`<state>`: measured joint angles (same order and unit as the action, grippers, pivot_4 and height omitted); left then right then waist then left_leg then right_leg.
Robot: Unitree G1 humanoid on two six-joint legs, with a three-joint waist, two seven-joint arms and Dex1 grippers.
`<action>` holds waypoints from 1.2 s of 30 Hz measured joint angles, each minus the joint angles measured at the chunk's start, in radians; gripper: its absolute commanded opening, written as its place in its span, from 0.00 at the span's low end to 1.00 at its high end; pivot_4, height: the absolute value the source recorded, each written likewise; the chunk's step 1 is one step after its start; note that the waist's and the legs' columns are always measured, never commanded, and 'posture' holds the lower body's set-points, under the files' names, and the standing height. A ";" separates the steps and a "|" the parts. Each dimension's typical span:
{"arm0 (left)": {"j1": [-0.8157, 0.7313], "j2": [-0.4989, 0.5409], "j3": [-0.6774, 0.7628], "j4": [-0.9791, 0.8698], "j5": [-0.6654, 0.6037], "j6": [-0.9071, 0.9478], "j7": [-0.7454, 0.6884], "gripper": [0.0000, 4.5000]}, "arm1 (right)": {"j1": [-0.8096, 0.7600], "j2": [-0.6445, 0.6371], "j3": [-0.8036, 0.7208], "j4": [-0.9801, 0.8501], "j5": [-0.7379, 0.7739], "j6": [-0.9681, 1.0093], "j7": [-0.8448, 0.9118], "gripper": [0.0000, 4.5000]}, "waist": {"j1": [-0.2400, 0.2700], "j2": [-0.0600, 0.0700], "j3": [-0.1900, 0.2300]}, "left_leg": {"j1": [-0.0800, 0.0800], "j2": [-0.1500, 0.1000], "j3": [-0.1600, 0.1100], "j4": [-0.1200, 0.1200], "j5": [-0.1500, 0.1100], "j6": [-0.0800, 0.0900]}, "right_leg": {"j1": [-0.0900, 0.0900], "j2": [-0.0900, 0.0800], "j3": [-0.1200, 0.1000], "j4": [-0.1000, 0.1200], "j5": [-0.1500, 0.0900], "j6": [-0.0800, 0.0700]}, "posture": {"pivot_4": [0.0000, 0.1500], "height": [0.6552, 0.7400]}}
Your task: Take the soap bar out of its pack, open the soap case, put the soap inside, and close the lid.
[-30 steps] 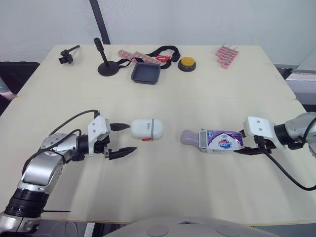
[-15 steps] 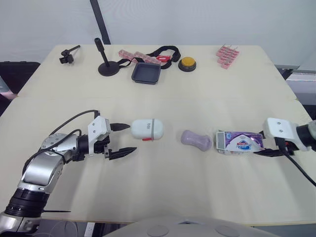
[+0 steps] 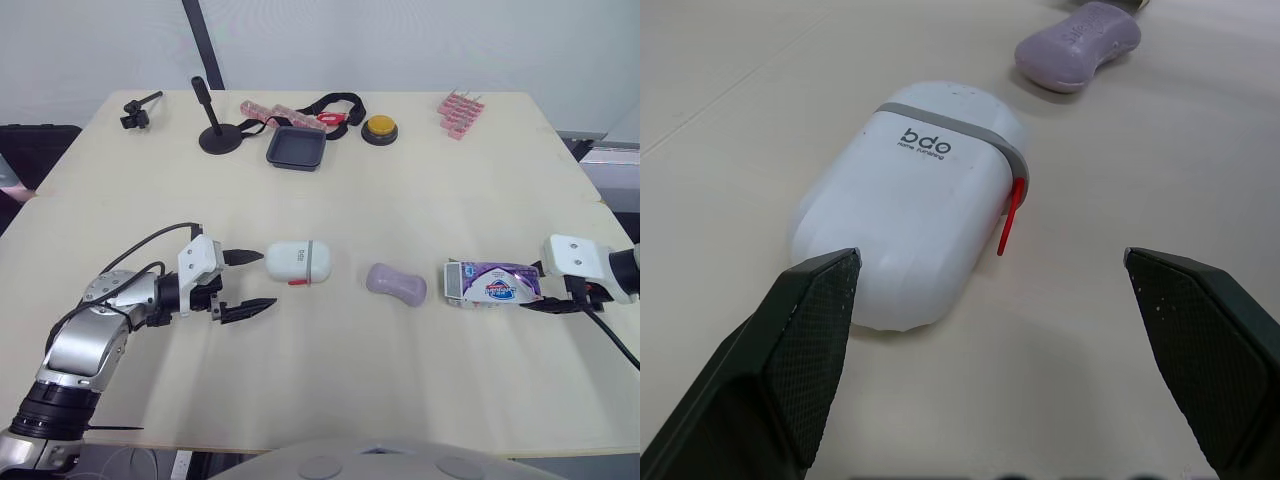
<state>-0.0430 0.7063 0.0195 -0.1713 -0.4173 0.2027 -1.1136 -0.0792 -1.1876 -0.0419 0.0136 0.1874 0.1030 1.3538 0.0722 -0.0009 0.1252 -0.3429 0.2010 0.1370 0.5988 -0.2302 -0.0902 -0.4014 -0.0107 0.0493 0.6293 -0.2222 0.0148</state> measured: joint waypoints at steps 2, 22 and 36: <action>-0.001 0.000 0.001 0.000 0.000 0.000 0.000 1.00 | 0.001 0.021 -0.020 -0.013 0.011 0.056 -0.034 0.53 | 0.000 0.000 0.000 | 0.000 0.000 0.000 0.000 0.000 0.000 | 0.000 0.000 0.000 0.000 0.000 0.000 | 1.00 1.00; -0.040 -0.029 -0.010 0.034 0.001 -0.020 0.004 1.00 | -0.016 0.280 -0.296 -0.225 0.188 0.789 -0.608 0.53 | 0.007 0.004 -0.001 | -0.001 -0.002 0.001 -0.001 0.003 -0.007 | -0.002 0.001 0.001 0.001 0.000 0.001 | 1.00 1.00; -0.058 -0.041 -0.030 0.045 0.020 -0.038 0.007 1.00 | -0.016 0.273 -0.254 -0.086 0.138 0.805 -0.672 0.99 | 0.008 0.005 0.000 | 0.001 -0.002 0.003 -0.004 0.004 -0.009 | -0.001 0.001 0.002 -0.001 0.003 0.005 | 1.00 1.00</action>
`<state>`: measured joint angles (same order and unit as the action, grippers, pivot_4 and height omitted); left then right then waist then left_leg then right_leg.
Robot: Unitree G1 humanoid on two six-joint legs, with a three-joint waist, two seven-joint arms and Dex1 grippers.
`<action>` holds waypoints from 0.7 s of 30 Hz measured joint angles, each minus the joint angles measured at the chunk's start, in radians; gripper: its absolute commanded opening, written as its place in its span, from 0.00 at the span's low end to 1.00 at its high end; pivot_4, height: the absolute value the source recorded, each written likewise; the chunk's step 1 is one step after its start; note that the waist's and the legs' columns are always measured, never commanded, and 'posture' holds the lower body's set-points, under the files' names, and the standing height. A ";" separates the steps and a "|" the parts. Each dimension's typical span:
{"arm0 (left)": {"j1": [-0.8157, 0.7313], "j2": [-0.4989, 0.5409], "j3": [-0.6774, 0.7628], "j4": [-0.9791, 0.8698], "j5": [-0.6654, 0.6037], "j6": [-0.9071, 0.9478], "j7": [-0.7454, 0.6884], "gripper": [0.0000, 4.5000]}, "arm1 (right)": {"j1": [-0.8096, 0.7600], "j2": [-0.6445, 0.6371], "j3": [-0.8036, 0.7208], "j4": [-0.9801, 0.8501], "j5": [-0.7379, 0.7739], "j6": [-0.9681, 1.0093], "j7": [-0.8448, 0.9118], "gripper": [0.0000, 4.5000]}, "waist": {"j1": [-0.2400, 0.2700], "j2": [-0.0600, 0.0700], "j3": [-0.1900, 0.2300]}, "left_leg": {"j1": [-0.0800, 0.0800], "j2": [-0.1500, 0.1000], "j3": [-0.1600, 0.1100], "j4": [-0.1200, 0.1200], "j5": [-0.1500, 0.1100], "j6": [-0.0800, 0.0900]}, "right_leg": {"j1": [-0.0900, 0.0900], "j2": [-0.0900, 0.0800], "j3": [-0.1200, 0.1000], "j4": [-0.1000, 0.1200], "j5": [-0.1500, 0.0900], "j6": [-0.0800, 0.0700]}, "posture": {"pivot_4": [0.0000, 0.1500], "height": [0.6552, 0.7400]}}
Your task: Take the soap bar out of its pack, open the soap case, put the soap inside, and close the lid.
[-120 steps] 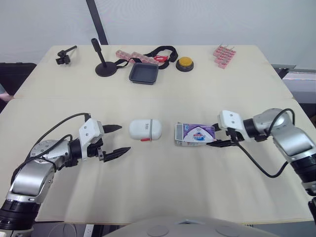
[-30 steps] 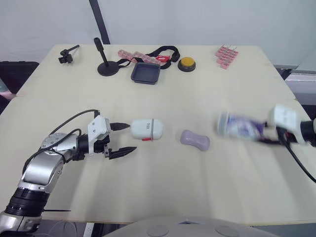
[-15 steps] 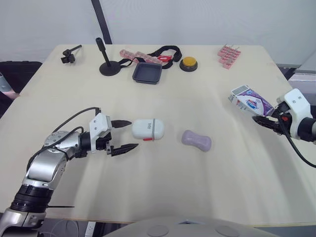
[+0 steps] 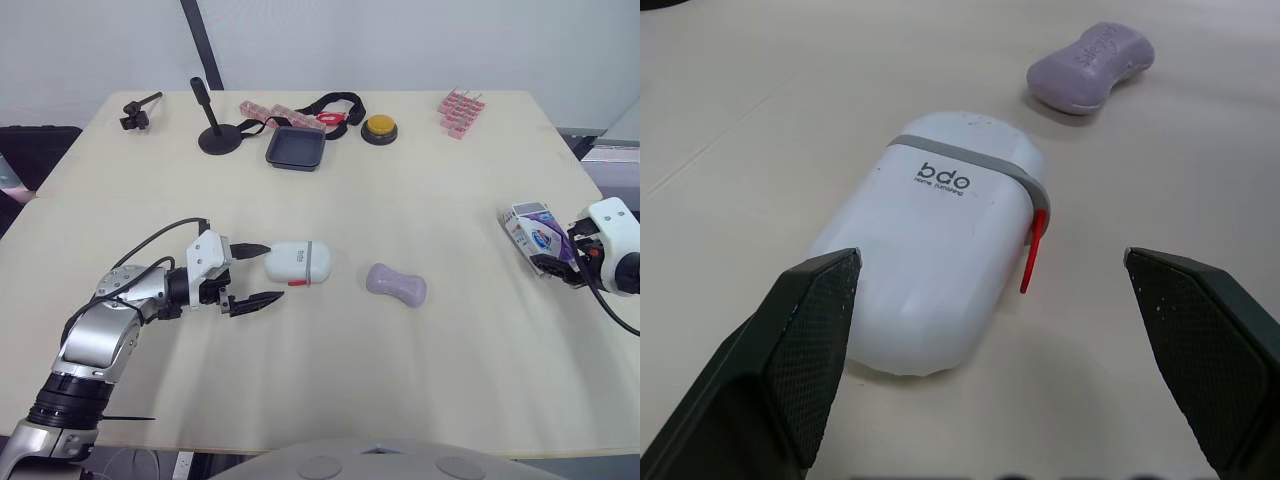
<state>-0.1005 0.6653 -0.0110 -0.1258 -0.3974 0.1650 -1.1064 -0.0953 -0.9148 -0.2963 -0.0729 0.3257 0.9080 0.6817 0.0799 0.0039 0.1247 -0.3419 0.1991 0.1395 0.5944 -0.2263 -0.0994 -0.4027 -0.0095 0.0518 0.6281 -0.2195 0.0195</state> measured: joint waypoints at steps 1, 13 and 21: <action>-0.003 0.000 0.000 0.002 0.000 0.000 0.000 1.00 | 0.014 0.000 0.000 -0.015 0.000 -0.010 0.005 0.99 | 0.002 0.000 0.000 | 0.000 0.000 0.000 0.000 0.000 0.000 | 0.000 0.000 0.000 0.000 0.000 0.000 | 1.00 1.00; -0.005 0.000 -0.002 0.010 0.004 -0.002 -0.007 1.00 | 0.064 -0.129 -0.114 -0.102 -0.018 -0.202 0.094 0.99 | -0.004 0.000 0.000 | 0.001 0.000 0.001 -0.002 0.000 0.001 | 0.000 0.000 0.001 -0.002 0.000 0.000 | 1.00 1.00; -0.019 0.000 -0.001 0.032 0.007 -0.011 -0.008 1.00 | 0.000 -0.050 -0.151 -0.255 0.155 -0.335 0.255 0.99 | -0.002 0.000 0.000 | 0.001 0.001 0.002 -0.002 -0.003 0.005 | 0.000 0.001 0.001 -0.001 0.000 0.000 | 1.00 1.00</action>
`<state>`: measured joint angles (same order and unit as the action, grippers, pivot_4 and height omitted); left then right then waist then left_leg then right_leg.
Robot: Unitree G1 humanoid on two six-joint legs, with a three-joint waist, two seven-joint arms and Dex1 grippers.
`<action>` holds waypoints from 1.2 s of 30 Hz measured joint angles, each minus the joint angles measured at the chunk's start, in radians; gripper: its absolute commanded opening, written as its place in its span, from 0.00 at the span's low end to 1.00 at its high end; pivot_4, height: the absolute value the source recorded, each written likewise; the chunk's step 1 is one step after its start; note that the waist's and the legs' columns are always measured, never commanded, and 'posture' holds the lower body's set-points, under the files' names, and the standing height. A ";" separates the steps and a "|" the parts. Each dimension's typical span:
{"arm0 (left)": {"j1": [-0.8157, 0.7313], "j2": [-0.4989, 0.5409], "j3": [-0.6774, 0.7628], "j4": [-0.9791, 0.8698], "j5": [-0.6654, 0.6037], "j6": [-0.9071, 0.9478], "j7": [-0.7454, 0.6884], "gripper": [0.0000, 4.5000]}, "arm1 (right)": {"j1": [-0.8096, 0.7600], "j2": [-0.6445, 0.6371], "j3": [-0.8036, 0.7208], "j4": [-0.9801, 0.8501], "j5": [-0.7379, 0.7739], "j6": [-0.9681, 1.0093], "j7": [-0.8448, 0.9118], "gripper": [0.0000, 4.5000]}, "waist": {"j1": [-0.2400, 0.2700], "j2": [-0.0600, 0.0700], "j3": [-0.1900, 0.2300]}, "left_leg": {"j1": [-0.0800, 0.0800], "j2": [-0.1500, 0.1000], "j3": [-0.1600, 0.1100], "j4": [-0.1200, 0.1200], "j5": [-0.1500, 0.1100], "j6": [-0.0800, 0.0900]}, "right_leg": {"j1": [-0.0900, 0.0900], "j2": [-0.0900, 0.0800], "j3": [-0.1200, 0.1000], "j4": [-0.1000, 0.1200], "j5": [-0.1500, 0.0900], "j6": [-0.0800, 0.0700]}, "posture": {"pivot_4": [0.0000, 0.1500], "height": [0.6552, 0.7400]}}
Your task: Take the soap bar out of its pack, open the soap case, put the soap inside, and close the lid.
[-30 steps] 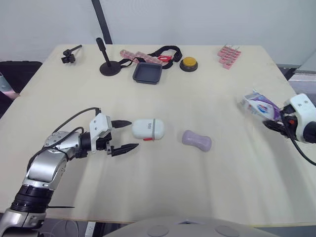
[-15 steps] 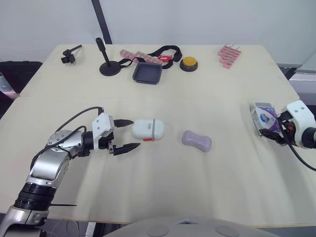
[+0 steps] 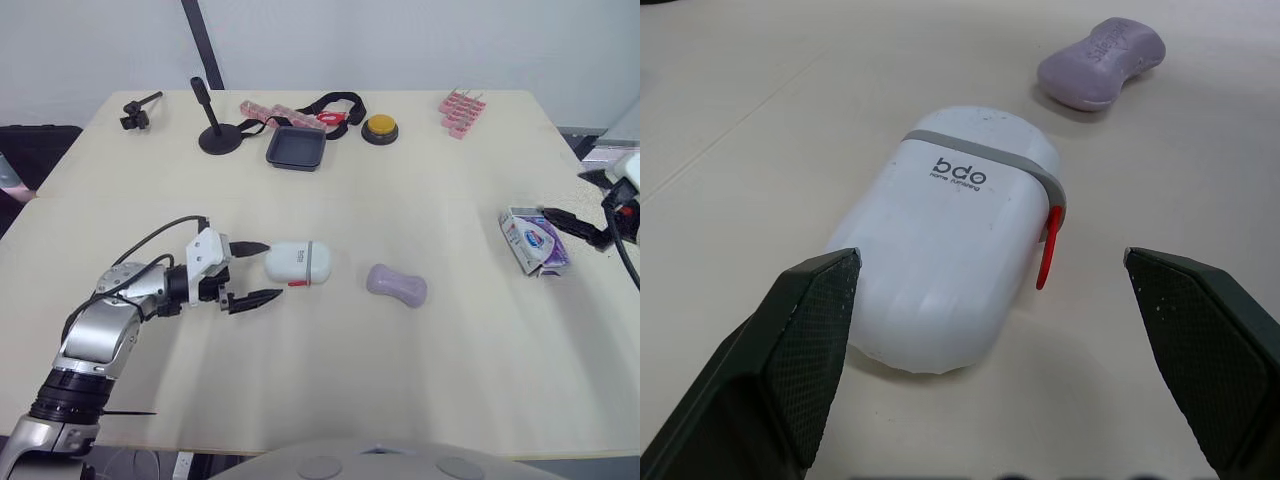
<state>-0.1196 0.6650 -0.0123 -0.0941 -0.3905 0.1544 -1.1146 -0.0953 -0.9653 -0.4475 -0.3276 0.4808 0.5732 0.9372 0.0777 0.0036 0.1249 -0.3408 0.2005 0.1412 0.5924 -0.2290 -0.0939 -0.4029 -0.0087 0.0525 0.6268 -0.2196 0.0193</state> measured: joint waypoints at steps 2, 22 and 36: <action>-0.011 0.000 0.000 0.002 0.002 -0.011 0.002 1.00 | 0.030 0.033 0.053 -0.082 0.048 -0.040 0.064 0.99 | 0.001 0.000 0.000 | 0.000 0.000 0.000 0.000 0.000 0.000 | 0.000 0.000 -0.001 0.000 0.000 0.000 | 1.00 1.00; -0.041 0.053 0.006 0.086 0.032 -0.081 -0.050 1.00 | -0.035 0.258 0.440 -0.092 0.083 -0.260 0.226 0.99 | -0.014 -0.001 0.000 | -0.001 -0.001 -0.001 0.001 0.001 -0.001 | 0.000 -0.002 -0.001 0.000 0.000 0.000 | 1.00 1.00; -0.211 0.060 -0.056 0.234 0.101 -0.149 -0.153 1.00 | -0.100 0.316 0.483 0.027 0.015 -0.297 0.182 0.99 | -0.014 -0.002 0.000 | -0.001 -0.002 -0.001 0.001 0.003 -0.005 | 0.000 -0.001 0.000 0.002 0.000 0.001 | 1.00 1.00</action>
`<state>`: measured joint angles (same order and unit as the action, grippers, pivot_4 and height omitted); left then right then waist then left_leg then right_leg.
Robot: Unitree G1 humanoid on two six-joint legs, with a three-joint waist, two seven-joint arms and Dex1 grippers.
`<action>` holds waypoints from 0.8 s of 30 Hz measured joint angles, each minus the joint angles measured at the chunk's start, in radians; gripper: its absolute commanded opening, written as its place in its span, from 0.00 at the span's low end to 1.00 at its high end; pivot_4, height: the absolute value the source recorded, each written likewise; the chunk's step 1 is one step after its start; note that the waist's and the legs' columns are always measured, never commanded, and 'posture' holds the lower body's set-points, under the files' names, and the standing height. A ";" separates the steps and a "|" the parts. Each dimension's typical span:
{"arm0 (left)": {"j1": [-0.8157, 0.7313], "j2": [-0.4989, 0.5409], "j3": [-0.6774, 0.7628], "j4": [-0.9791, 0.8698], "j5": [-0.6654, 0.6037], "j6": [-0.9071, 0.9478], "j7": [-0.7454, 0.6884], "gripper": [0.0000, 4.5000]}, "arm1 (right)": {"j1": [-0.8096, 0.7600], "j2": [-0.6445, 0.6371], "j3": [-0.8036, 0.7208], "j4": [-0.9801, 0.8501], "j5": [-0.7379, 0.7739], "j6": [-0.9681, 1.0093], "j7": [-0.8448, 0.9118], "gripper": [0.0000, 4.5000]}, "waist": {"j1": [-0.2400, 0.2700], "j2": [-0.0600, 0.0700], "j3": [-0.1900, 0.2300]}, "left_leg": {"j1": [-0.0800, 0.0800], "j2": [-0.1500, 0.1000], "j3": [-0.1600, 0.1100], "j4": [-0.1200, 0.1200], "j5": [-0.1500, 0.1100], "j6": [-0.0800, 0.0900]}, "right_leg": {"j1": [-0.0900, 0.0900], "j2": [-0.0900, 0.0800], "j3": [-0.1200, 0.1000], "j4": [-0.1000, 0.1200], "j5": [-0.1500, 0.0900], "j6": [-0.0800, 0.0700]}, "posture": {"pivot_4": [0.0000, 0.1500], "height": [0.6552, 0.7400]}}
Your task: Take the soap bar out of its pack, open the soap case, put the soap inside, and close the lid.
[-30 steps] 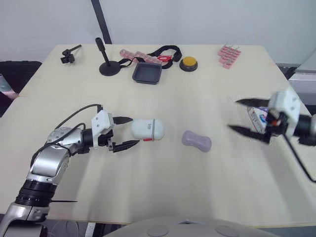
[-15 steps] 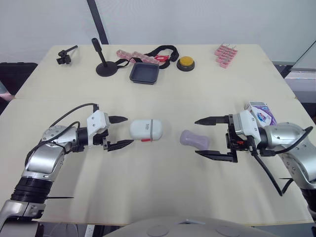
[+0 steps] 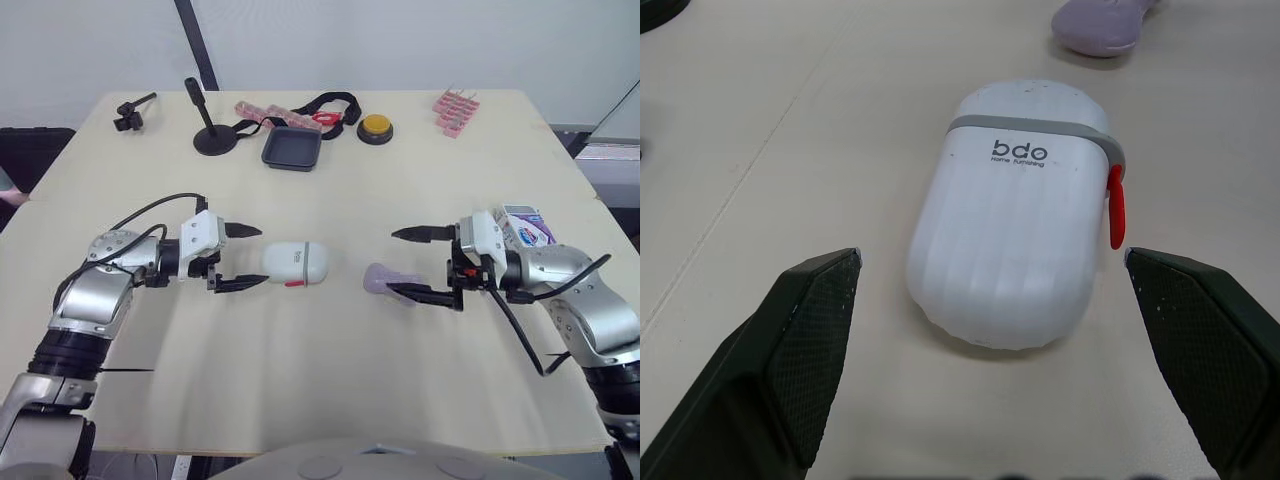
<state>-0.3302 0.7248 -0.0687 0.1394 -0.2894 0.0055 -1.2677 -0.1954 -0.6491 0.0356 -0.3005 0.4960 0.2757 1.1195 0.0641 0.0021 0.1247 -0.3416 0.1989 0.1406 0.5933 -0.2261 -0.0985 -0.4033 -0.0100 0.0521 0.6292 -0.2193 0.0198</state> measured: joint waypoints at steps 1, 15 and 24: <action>-0.007 0.000 -0.009 0.014 0.009 -0.001 -0.009 1.00 | 0.000 0.000 0.002 0.001 -0.001 -0.001 0.000 0.99 | 0.000 0.000 0.000 | 0.000 0.000 0.000 0.000 0.000 0.000 | 0.000 0.000 0.000 0.000 0.000 0.000 | 1.00 1.00; -0.120 -0.065 -0.094 0.113 0.057 -0.021 -0.078 1.00 | 0.002 0.000 0.016 -0.001 -0.031 -0.016 -0.001 0.99 | 0.008 0.000 0.000 | 0.000 0.000 0.000 0.001 0.000 0.000 | 0.000 0.000 0.000 0.001 0.000 0.000 | 1.00 1.00; -0.172 -0.109 -0.146 0.217 0.127 -0.106 -0.082 1.00 | 0.007 -0.004 0.016 -0.004 -0.037 -0.016 -0.008 0.99 | 0.012 0.000 0.000 | 0.000 0.000 0.000 0.001 0.000 0.000 | 0.000 0.000 0.000 0.002 0.000 0.000 | 1.00 1.00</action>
<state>-0.5025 0.6155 -0.2143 0.3562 -0.1622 -0.1004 -1.3496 -0.1882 -0.6529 0.0520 -0.3049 0.4591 0.2596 1.1111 0.0757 0.0016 0.1249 -0.3417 0.1988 0.1407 0.5945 -0.2259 -0.0988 -0.4032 -0.0101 0.0525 0.6310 -0.2193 0.0199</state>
